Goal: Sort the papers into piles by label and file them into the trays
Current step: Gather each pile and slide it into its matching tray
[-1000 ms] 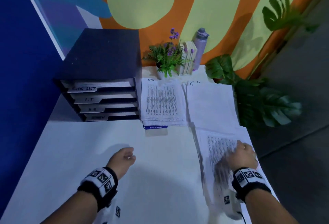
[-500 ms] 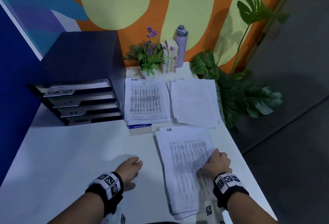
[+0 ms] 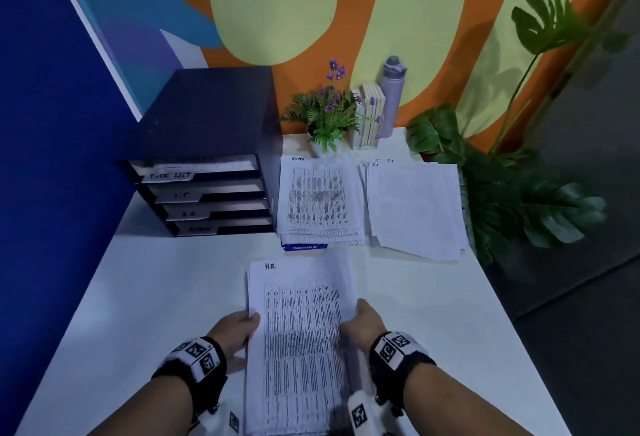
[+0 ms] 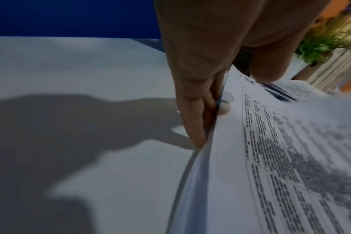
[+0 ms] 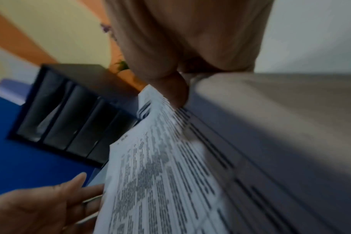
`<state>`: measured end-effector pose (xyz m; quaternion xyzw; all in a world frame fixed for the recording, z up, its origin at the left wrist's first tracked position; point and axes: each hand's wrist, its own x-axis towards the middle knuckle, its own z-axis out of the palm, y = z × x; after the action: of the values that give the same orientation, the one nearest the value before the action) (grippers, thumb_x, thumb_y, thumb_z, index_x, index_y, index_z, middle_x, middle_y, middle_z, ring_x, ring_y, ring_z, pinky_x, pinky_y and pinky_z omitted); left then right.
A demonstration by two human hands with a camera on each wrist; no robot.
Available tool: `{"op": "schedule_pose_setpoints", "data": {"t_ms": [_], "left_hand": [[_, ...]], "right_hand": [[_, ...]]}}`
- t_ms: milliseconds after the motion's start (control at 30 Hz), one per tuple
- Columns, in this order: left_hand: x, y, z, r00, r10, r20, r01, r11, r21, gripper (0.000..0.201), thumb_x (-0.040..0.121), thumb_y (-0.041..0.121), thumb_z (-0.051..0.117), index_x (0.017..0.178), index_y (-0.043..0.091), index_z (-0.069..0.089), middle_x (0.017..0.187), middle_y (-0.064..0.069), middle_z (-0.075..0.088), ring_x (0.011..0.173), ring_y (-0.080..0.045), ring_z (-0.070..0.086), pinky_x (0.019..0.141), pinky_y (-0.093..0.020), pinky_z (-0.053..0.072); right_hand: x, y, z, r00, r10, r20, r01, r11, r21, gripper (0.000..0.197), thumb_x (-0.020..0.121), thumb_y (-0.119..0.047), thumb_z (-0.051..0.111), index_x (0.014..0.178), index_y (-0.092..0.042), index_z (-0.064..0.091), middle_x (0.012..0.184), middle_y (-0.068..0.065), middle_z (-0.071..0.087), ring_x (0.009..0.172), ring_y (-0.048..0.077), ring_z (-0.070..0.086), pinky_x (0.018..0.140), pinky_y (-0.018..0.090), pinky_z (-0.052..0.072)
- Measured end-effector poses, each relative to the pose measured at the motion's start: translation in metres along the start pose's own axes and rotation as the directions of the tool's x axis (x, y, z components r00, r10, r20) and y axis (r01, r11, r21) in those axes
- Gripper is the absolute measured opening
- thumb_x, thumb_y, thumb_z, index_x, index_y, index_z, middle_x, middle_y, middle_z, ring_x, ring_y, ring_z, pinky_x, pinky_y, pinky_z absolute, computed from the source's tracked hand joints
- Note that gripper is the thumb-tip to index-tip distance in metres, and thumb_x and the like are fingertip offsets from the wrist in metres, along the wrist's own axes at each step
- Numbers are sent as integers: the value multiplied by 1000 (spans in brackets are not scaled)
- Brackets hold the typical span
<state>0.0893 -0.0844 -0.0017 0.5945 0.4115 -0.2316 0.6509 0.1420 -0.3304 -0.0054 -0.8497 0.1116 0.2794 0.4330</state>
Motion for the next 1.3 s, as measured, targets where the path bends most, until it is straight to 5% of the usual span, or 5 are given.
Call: {"op": "schedule_pose_setpoints", "data": {"t_ms": [133,467,667,933,1300], "left_hand": [[-3,5,-26,974,223,-38,-222,974,43,43,95,14,60,135,13,46,133,-6,56,120,-27,54,99,-39,41],[-76,83,-49,635,750,-187,-768,640,-41,38,95,3,54,129,20,49,125,2,64,118,-14,58,100,-34,42],[-85,73,-46,483,844,-233,-867,499,12,88,67,54,78,124,-5,47,103,24,65,96,6,61,84,-13,49],[-96,81,-36,423,832,-359,-900,432,-60,57,71,75,60,94,24,50,87,7,54,70,8,53,69,-14,44],[-81,87,-45,444,801,-403,-892,438,-112,17,76,16,47,78,25,61,89,-3,62,91,-26,55,85,-43,38]], "right_hand": [[-15,-42,-1,963,-267,-29,269,954,134,23,81,-3,53,93,-23,49,75,7,55,59,18,51,52,31,47],[-42,-121,-12,755,-645,-114,630,667,399,45,96,3,49,121,-33,39,120,-15,58,108,-7,56,92,12,44],[-52,-119,-9,686,-703,-186,698,564,441,72,87,14,54,138,-30,28,124,6,49,103,1,55,84,14,47],[-51,-134,-11,271,-936,-227,948,300,-107,50,91,1,48,140,-10,46,137,7,38,131,14,40,107,34,41],[-51,-137,-9,282,-930,-237,941,316,-119,51,85,13,51,133,-3,51,133,14,46,128,16,44,108,24,35]]}}
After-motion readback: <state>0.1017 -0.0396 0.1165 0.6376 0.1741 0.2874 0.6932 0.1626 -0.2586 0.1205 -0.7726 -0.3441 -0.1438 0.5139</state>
